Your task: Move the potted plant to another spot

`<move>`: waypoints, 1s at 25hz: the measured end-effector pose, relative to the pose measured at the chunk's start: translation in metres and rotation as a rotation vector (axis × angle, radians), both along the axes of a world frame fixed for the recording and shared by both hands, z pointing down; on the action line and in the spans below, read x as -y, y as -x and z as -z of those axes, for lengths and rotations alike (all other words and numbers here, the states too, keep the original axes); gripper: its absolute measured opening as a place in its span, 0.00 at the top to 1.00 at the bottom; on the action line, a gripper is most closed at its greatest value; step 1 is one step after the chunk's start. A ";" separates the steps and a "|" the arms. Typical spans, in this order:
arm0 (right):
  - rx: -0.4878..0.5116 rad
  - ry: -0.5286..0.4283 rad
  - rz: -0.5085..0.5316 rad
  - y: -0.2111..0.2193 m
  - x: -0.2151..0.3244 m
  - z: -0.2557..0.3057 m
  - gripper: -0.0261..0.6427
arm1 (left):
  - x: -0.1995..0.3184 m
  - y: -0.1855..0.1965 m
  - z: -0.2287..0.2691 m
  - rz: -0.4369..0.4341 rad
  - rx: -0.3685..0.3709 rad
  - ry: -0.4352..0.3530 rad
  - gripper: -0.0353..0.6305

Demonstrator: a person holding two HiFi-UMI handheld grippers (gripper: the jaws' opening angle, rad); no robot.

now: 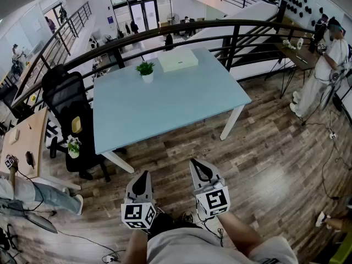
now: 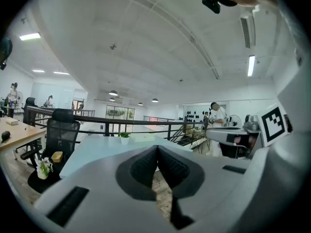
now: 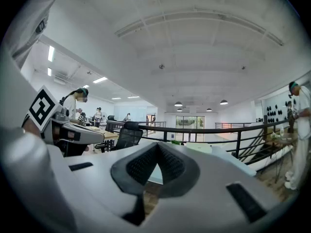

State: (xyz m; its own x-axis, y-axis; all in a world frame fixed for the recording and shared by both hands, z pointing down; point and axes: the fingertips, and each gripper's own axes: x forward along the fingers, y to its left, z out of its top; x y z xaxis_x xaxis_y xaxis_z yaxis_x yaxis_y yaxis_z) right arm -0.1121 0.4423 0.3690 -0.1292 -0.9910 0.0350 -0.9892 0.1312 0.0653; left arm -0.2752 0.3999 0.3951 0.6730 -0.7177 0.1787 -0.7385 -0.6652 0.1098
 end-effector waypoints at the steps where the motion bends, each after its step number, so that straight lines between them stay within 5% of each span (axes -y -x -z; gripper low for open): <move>1: 0.002 -0.003 0.001 0.000 -0.001 0.001 0.96 | 0.000 0.000 0.002 0.001 0.001 -0.001 0.93; 13: 0.027 0.024 0.034 -0.010 0.024 -0.019 0.96 | 0.023 -0.009 -0.015 -0.010 0.039 0.036 0.93; 25: 0.002 0.145 0.016 -0.032 0.132 -0.047 0.83 | 0.153 -0.058 -0.036 -0.125 -0.001 0.083 0.93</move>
State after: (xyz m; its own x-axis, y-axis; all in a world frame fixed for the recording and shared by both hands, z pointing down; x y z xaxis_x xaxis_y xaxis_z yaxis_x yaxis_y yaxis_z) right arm -0.0805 0.3106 0.4161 -0.1453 -0.9734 0.1772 -0.9870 0.1551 0.0426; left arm -0.2175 0.2473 0.4308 0.7567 -0.6107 0.2335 -0.6500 -0.7409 0.1688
